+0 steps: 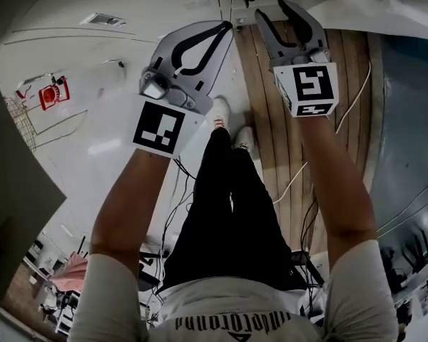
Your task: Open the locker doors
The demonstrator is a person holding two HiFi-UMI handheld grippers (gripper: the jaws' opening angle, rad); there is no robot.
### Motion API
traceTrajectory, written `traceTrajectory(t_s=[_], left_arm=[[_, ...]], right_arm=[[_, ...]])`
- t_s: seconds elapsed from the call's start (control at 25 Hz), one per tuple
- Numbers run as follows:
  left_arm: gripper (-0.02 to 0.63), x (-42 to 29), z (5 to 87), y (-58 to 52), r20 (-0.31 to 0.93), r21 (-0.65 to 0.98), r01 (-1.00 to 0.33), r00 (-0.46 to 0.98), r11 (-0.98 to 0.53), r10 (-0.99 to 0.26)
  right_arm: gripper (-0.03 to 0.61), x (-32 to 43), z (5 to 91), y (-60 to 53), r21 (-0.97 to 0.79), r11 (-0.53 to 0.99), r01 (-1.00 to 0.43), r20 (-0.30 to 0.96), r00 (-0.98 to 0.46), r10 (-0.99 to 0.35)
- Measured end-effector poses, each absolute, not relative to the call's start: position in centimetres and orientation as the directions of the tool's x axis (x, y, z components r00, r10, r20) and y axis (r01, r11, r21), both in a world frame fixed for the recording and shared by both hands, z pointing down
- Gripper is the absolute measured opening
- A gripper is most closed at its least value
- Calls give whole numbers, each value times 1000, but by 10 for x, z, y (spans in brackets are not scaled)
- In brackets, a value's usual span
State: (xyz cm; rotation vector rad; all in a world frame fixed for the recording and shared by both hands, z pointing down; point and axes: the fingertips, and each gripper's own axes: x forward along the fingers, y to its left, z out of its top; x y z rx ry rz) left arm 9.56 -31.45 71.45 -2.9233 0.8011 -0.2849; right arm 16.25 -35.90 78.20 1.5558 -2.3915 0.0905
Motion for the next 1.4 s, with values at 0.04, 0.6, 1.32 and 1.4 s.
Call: traceTrajectory(t_s=[0.04, 0.6, 1.32, 1.4], left_arm=[[8, 97, 721, -319, 153, -146, -496, 843, -856, -515], [8, 104, 760, -352, 149, -114, -528, 828, -841, -540], [8, 105, 774, -335, 182, -92, -519, 830, -850, -527], [8, 109, 776, -325, 192, -95, -509, 834, -856, -517]], right_arm=[[176, 161, 791, -364, 107, 412, -905, 272, -372, -887], [136, 145, 852, -418, 52, 334, -941, 333, -299, -894], [100, 163, 860, -357, 59, 308, -950, 366, -266, -892], [100, 172, 860, -341, 56, 309, -949, 369, -268, -890]])
